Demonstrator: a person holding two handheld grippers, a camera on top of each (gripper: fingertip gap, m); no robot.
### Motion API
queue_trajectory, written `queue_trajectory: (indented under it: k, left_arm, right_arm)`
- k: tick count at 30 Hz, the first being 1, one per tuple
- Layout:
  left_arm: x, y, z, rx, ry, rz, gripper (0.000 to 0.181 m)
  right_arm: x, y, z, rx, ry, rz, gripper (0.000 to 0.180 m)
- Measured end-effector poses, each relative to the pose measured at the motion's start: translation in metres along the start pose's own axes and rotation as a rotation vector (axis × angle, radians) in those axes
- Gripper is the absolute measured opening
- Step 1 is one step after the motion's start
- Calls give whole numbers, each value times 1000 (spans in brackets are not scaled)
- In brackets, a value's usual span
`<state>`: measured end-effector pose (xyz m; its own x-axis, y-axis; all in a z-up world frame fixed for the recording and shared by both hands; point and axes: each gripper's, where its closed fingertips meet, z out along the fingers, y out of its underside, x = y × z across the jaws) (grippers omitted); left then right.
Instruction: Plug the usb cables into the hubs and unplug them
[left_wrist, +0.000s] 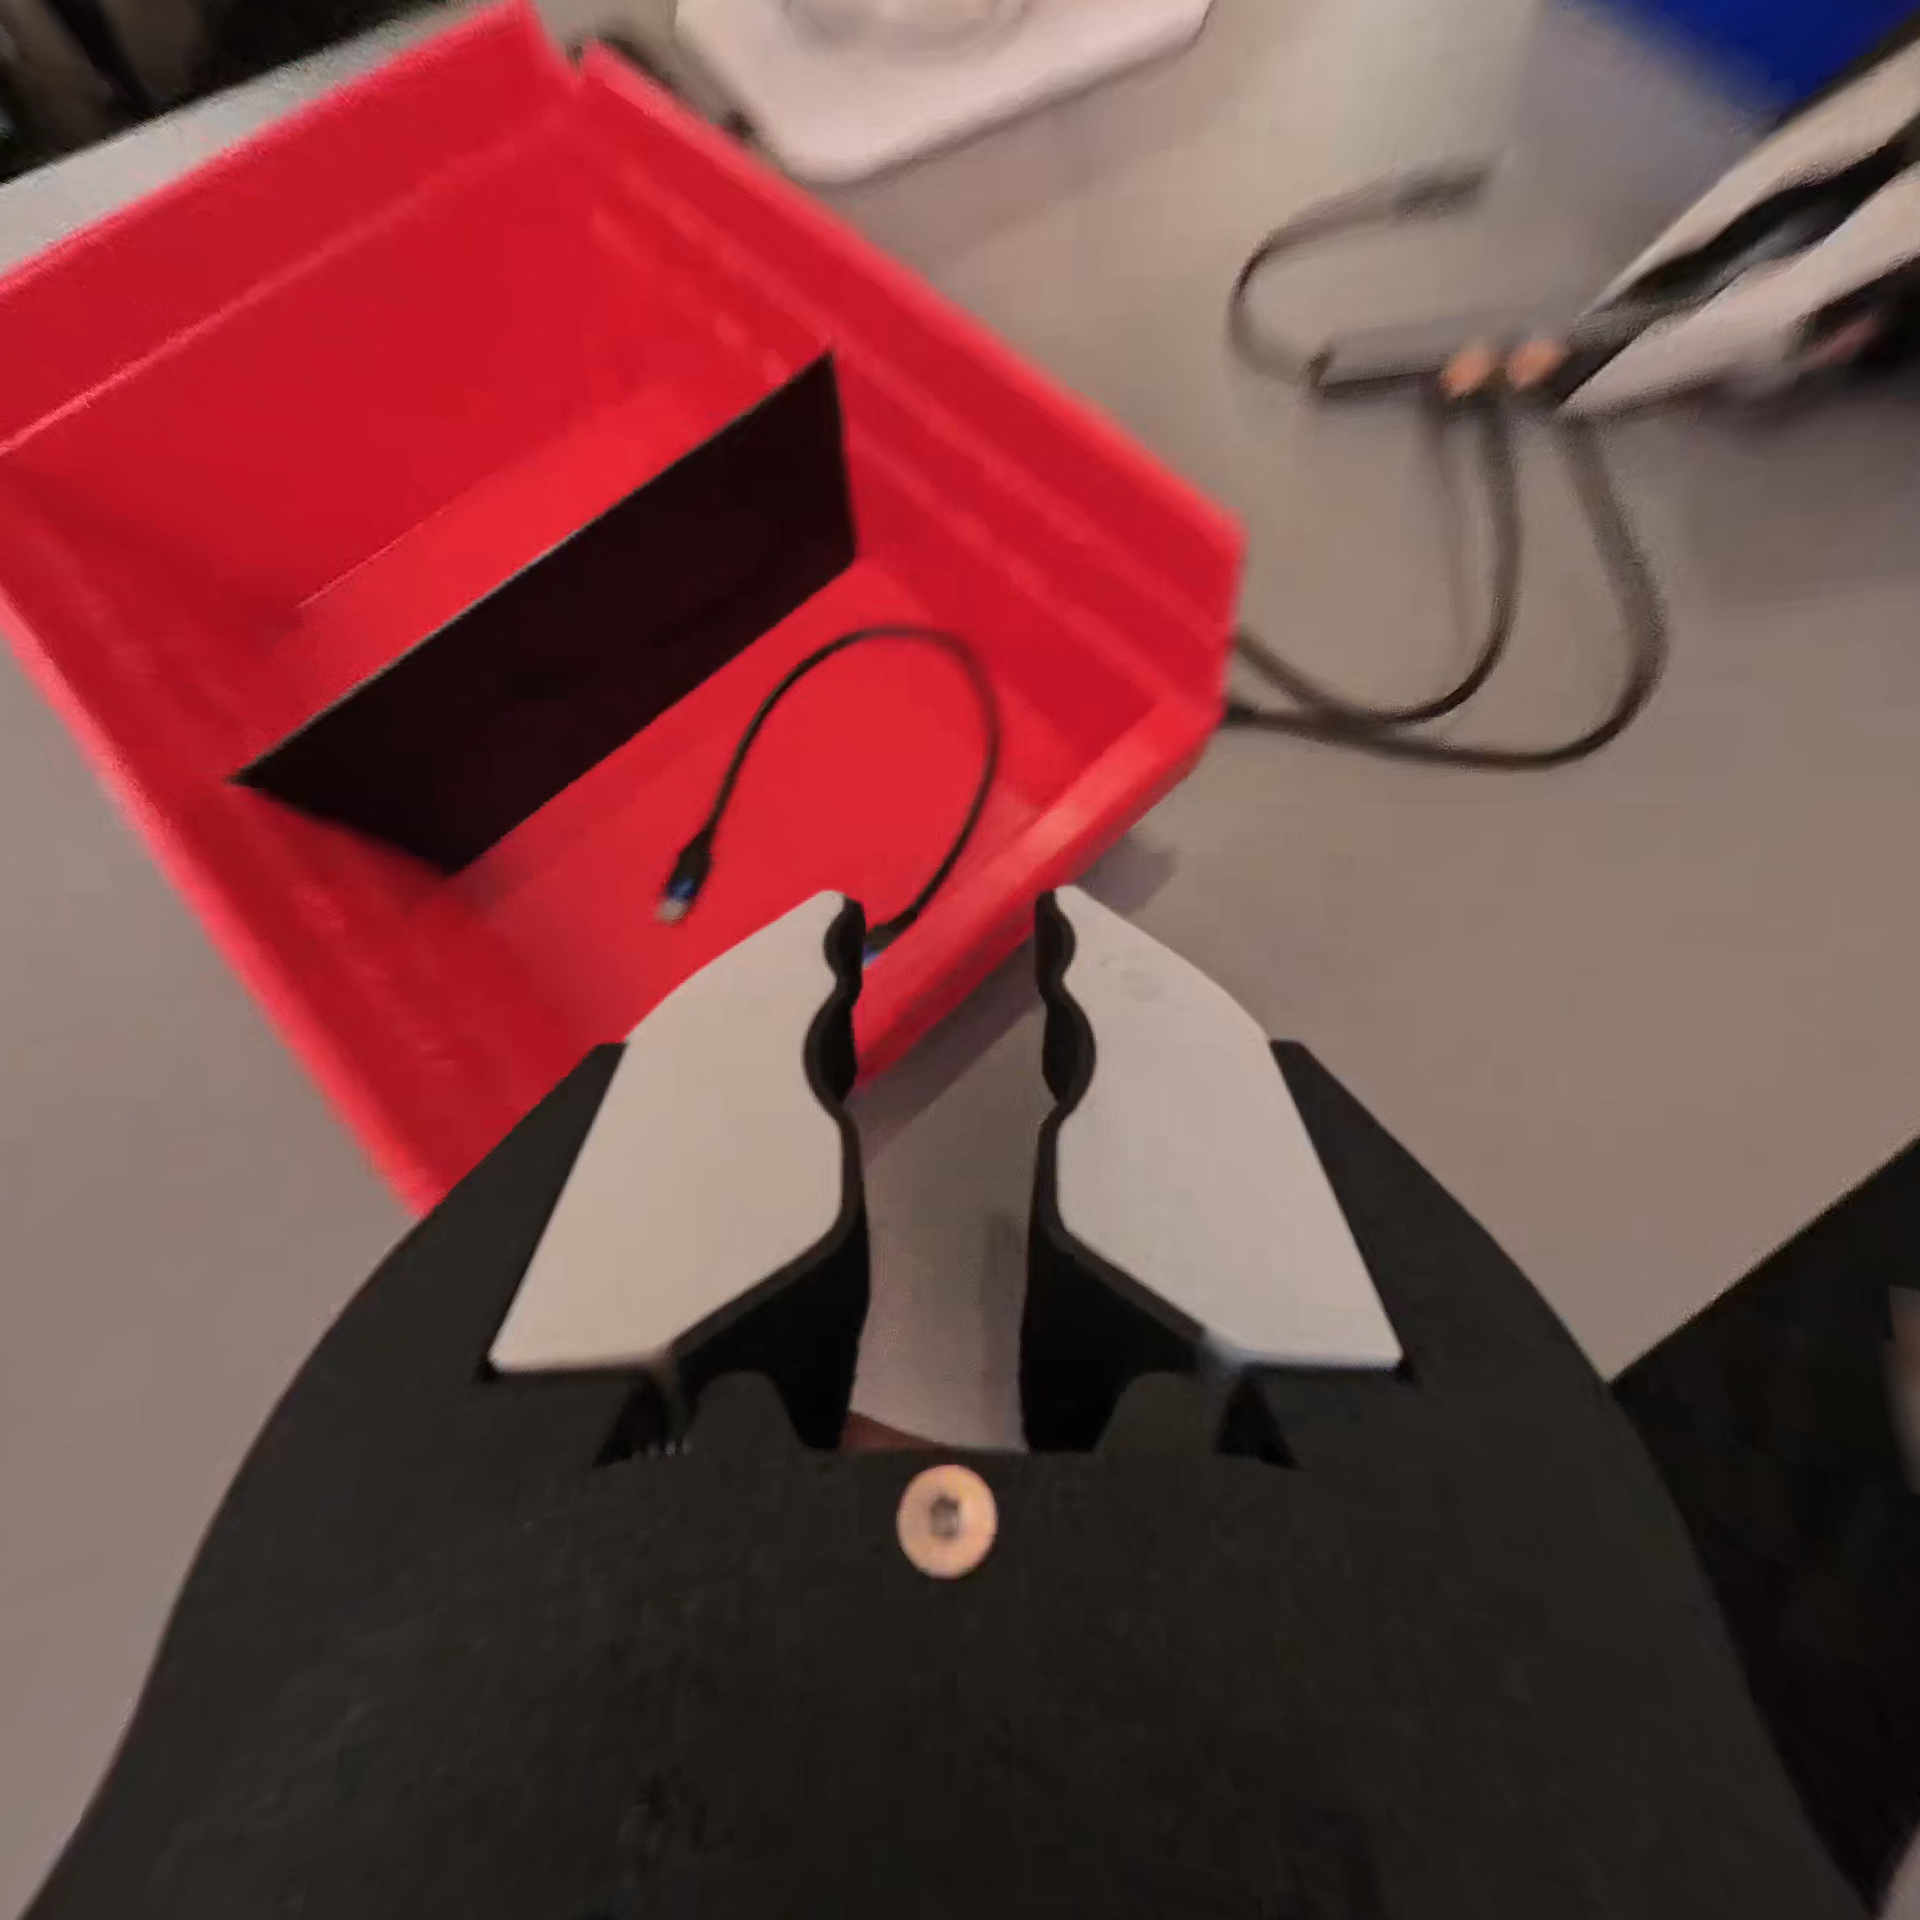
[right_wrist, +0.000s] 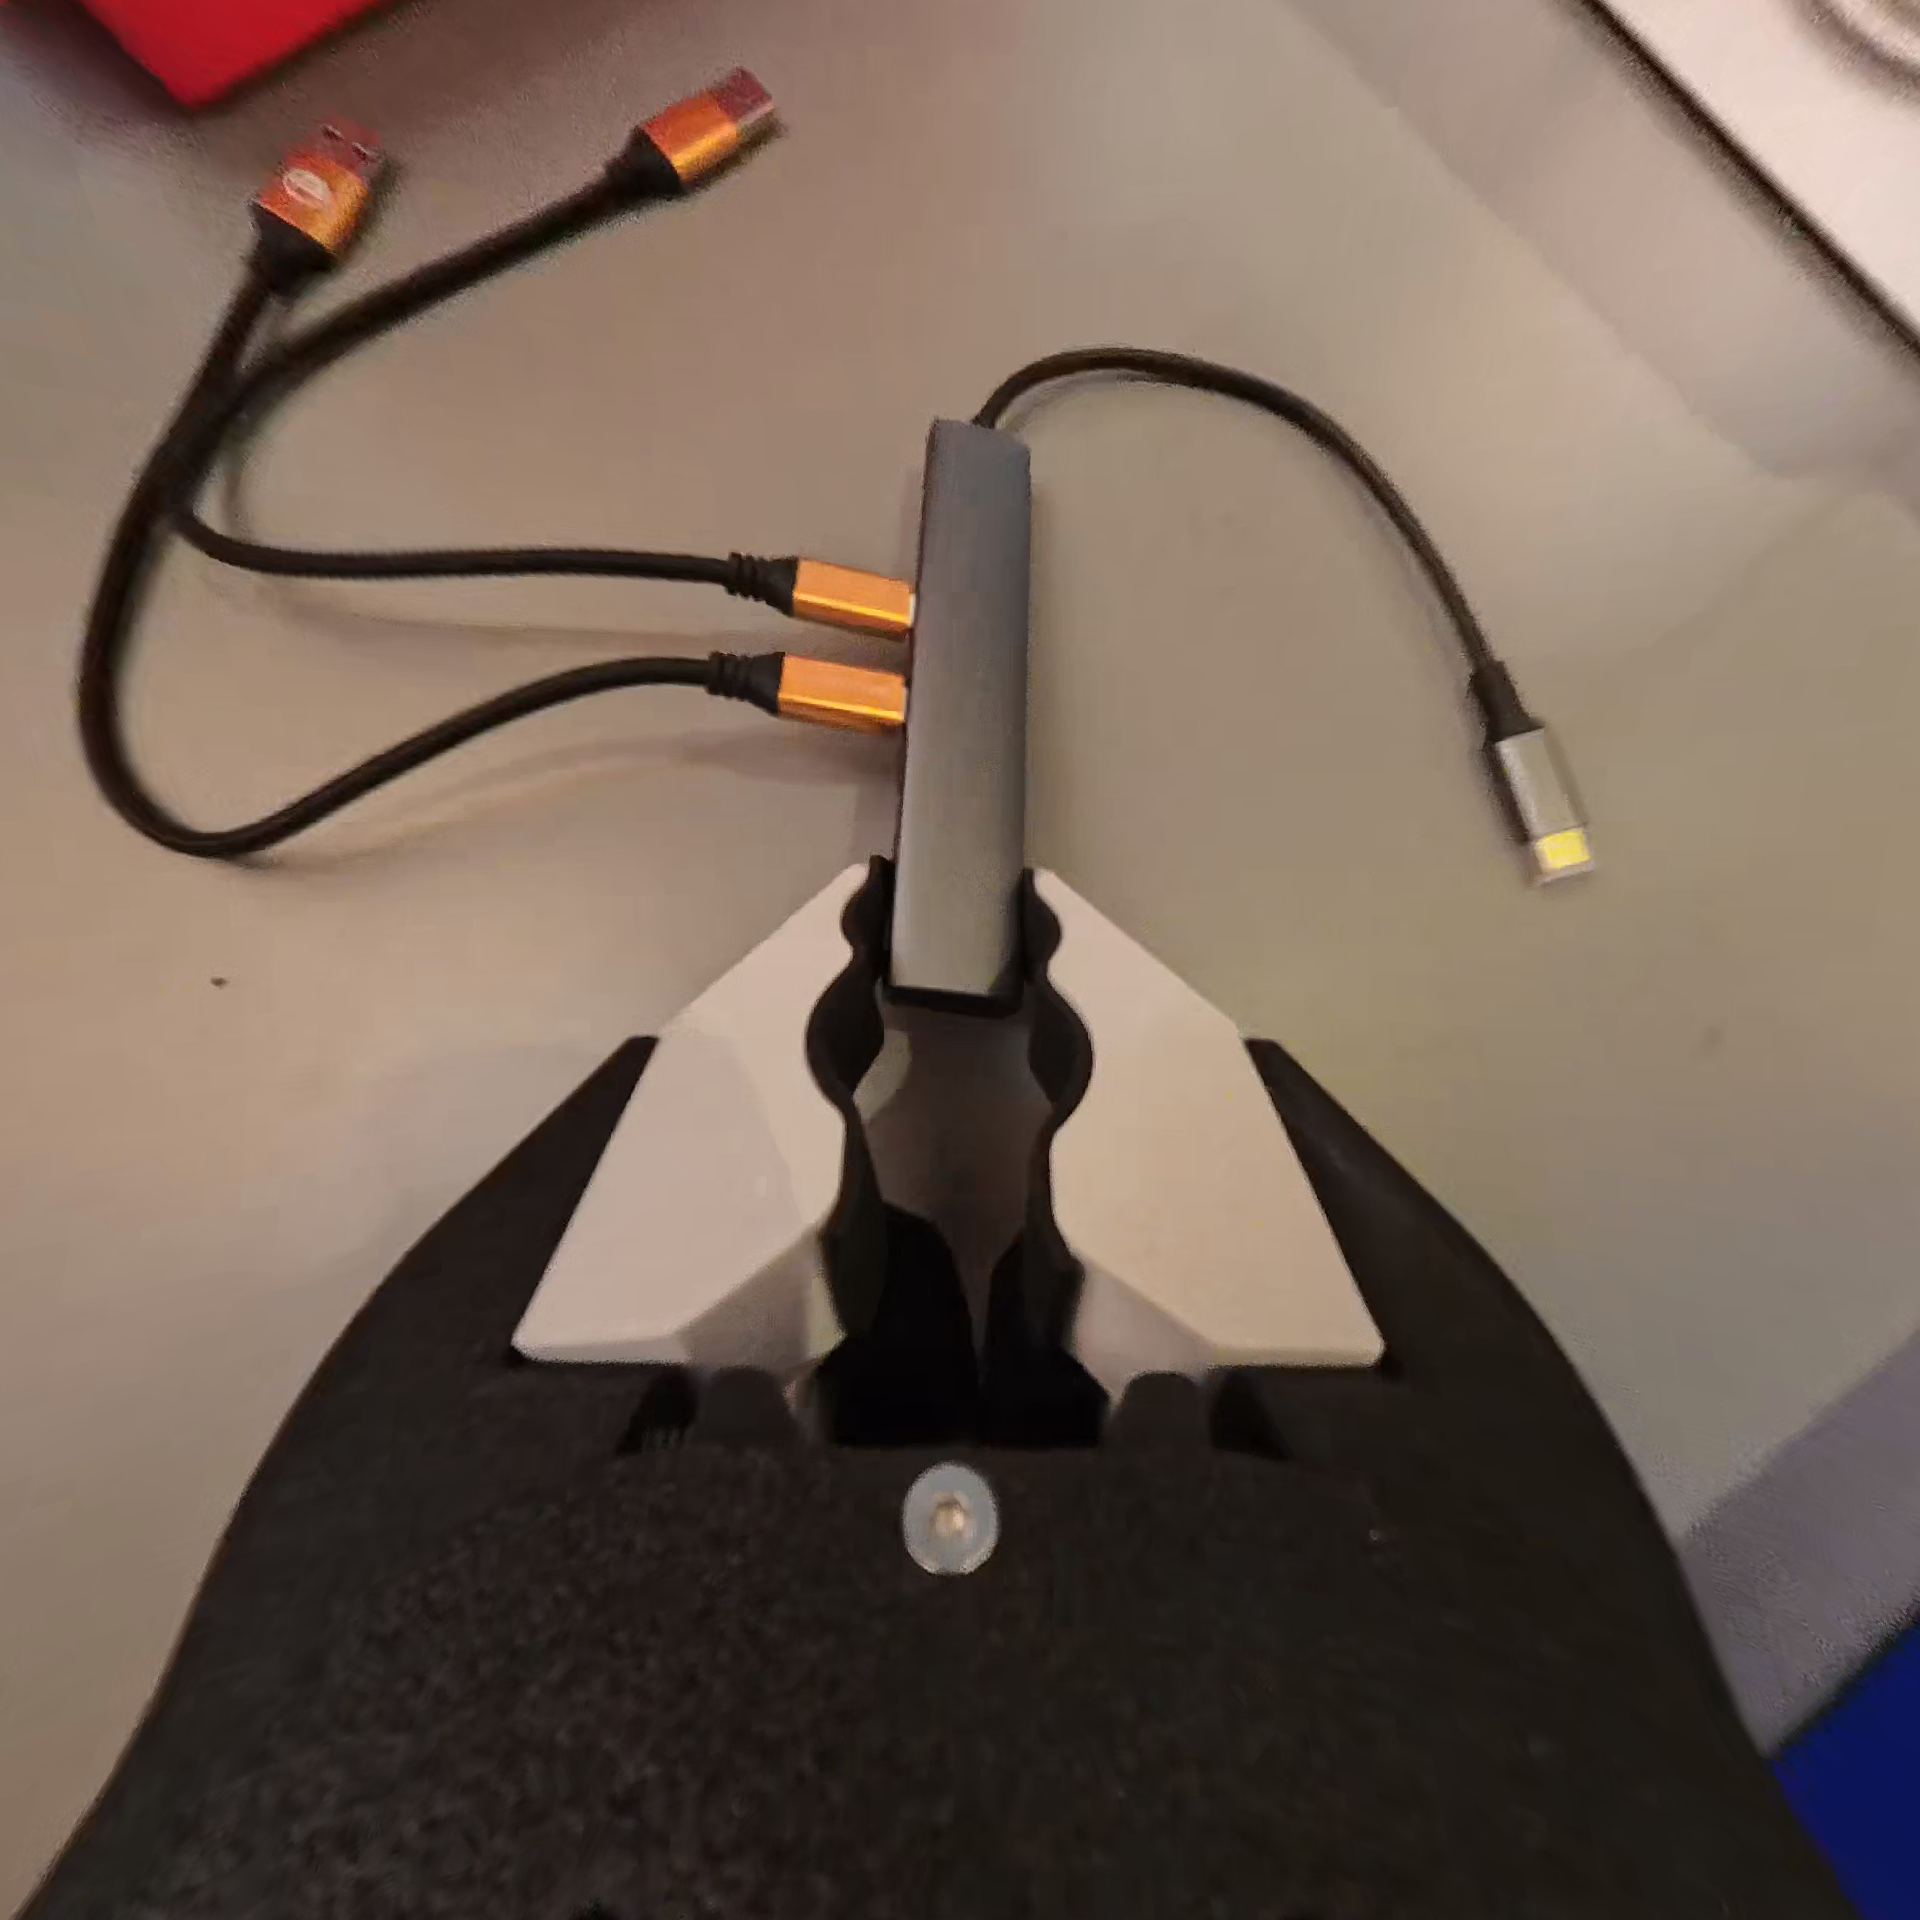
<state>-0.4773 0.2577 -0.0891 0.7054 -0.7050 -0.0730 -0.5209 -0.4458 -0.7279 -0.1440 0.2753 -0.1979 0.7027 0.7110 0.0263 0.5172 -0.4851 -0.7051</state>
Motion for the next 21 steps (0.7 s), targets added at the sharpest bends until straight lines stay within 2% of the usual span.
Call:
queue_trajectory:
  k: [2,4,5,10,15,17,19,21]
  left_arm:
    - [-15,-1,12,-135,-5,108,30]
    - [-25,-5,33,-263,27,159,29]
    - [-29,-5,45,-328,32,179,29]
    - [-49,10,103,-580,26,226,28]
    - [-63,27,130,-630,20,152,28]
    - [-56,28,133,-591,78,104,19]
    - [-55,28,133,-567,78,122,3]
    - [-58,28,132,-542,13,192,3]
  right_arm:
    - [-2,0,-3,9,-32,59,27]
    - [-2,-3,-11,33,-30,108,44]
    - [-1,-6,-17,52,-16,126,46]
    - [-33,-25,-62,242,-20,134,42]
    - [-93,-15,-90,373,-159,127,36]
    - [-110,-9,-95,396,-231,168,35]
    - [-119,-5,-96,407,-275,199,35]
    - [-121,-4,-94,415,-286,210,35]
